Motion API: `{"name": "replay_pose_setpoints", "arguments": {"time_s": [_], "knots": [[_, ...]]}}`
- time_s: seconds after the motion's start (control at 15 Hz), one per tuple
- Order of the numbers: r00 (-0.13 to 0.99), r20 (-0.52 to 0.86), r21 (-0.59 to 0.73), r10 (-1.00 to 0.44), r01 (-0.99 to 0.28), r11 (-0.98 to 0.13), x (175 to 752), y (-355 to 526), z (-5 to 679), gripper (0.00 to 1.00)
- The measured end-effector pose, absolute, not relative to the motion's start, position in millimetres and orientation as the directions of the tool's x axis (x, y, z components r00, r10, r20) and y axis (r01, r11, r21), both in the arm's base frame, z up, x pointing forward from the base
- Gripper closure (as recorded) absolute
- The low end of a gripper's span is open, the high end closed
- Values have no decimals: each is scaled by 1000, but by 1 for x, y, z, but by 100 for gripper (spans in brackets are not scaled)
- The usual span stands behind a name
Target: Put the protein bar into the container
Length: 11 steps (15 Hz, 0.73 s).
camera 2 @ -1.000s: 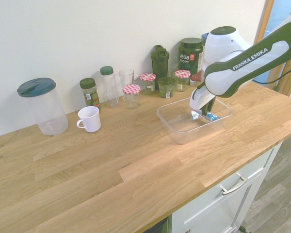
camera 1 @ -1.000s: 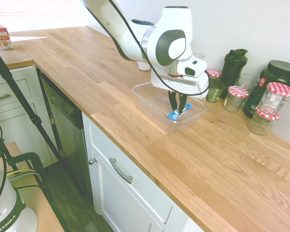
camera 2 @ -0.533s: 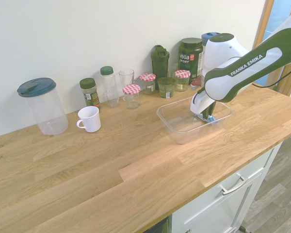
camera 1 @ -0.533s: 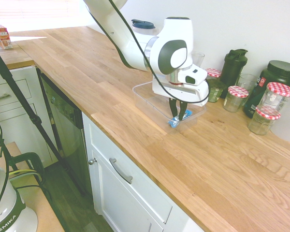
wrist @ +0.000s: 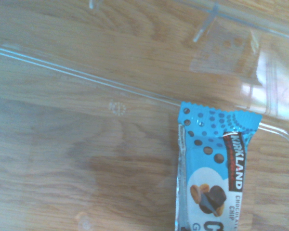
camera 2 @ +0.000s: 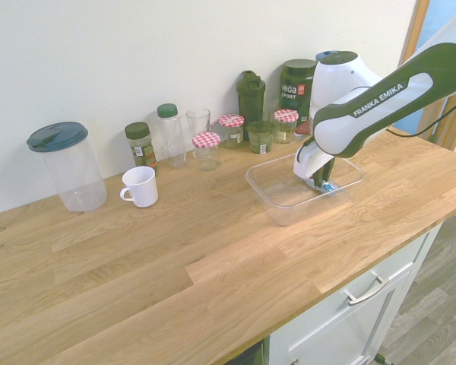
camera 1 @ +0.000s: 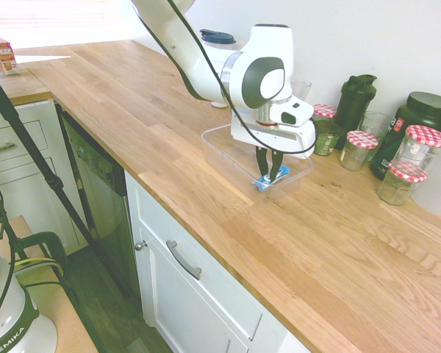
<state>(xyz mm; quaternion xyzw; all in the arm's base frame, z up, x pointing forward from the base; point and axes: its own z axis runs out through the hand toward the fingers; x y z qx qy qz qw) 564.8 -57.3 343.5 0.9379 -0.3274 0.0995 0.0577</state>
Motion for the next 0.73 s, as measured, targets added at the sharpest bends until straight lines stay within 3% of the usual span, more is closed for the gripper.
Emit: {"name": "replay_pose_setpoints", "arguments": {"time_s": [0.4, 0.73], "knots": [[753, 230, 20, -617, -637, -771, 564, -62, 354, 0], [745, 273, -76, -609, -614, -785, 536, -47, 433, 0]]}}
